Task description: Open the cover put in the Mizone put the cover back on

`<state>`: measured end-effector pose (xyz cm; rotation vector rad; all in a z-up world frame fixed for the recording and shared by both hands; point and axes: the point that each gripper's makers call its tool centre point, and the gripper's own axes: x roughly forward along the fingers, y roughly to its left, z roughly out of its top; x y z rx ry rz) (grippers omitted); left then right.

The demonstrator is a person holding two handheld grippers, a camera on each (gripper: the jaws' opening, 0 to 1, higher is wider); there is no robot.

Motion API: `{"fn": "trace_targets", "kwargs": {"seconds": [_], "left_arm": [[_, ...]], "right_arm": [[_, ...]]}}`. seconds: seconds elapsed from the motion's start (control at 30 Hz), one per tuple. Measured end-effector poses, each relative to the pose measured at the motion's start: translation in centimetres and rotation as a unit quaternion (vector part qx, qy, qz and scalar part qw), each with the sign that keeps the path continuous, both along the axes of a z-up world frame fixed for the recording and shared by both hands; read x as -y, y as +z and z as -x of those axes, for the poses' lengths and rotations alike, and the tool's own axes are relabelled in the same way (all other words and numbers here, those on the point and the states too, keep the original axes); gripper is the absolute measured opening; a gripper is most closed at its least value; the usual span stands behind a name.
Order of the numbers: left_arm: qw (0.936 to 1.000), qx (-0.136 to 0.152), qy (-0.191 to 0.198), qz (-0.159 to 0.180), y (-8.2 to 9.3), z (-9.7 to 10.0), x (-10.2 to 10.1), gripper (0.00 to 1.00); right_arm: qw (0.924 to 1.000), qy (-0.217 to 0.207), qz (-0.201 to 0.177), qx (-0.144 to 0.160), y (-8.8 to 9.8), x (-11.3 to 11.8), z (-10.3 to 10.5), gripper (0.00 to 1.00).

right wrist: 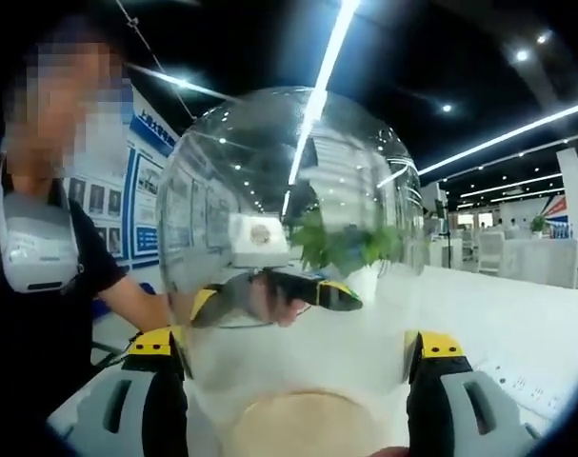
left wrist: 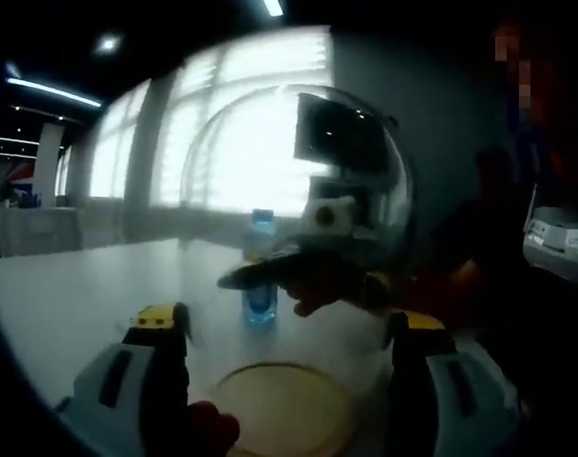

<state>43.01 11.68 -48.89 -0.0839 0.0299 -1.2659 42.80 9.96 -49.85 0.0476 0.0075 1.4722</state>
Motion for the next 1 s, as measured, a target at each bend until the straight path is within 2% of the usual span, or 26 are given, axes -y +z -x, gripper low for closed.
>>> {"fn": "trace_targets", "kwargs": {"seconds": [0.1,0.33,0.47,0.57,0.67,1.0], "left_arm": [[1.0000,-0.007,0.001,0.000,0.5,0.4,0.0,0.74],[0.9996,0.009,0.001,-0.028,0.9,1.5,0.3,0.74],[0.9999,0.010,0.002,-0.013,1.7,1.6,0.0,0.74],[0.9998,0.011,0.003,-0.016,1.9,1.7,0.0,0.74],[0.9997,0.014,0.002,-0.021,2.0,2.1,0.1,0.74],[0.9996,0.028,-0.004,-0.009,3.4,3.9,0.5,0.73]], "right_arm": [[1.0000,0.001,-0.003,-0.007,0.7,0.0,0.3,0.90],[0.9997,0.004,0.014,0.022,1.3,0.0,1.4,0.90],[0.9999,0.004,0.007,0.007,1.6,-0.1,1.4,0.90],[0.9999,0.007,0.008,0.002,1.4,-0.1,1.6,0.90],[0.9999,0.006,0.009,0.006,1.7,0.0,2.0,0.90],[0.9998,-0.005,-0.009,0.017,3.2,0.6,3.9,0.90]]}}
